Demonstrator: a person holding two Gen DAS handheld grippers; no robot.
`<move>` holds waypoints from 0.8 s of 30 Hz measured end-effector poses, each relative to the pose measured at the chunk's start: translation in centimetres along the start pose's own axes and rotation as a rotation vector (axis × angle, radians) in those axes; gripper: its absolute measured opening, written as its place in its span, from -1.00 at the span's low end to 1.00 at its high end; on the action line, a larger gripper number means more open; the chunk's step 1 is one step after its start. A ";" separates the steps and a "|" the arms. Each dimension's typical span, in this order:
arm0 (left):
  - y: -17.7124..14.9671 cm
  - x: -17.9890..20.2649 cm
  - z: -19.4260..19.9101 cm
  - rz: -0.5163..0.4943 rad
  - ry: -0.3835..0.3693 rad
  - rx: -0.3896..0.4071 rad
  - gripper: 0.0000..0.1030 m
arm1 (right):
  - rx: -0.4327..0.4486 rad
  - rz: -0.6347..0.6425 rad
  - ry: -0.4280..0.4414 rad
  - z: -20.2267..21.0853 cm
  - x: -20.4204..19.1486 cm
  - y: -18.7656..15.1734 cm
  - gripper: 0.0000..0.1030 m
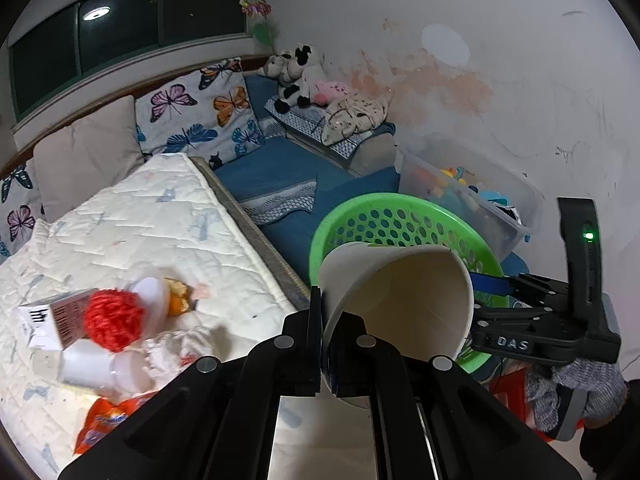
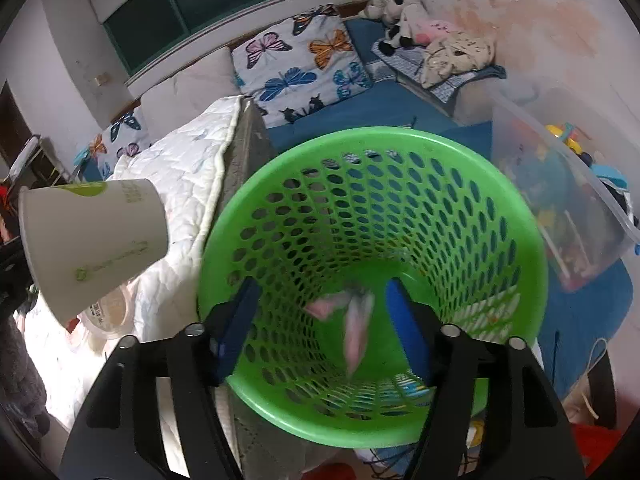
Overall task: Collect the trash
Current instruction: 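Open the right tool to drop the pink bag into the basket, then open the left tool to drop the white cup into the basket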
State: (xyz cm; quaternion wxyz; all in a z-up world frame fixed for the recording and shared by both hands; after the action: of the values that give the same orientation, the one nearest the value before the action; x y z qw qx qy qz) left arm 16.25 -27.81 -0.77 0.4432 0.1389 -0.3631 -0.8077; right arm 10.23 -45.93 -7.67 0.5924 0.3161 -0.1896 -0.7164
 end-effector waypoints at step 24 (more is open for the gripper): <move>-0.8 5.1 -6.6 -0.076 -0.048 -0.093 -0.88 | 0.089 -0.082 -0.021 5.2 2.2 -2.9 0.56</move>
State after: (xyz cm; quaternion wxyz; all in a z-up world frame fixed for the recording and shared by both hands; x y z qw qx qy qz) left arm 16.44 -34.76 -5.44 0.4093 0.1127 -0.3302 -0.8430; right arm 4.42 -47.91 -6.27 0.5460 0.3422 -0.2141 -0.7341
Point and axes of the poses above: each gripper's, at about its wrist camera, not at the fingertips, and z roughly against the way its jaws point, x to its right, y to its top, the point moved 2 cm from there along -z, roughly the way its jaws point, and after that the axes turned 4 degrees about z, right-handed, at the moved point
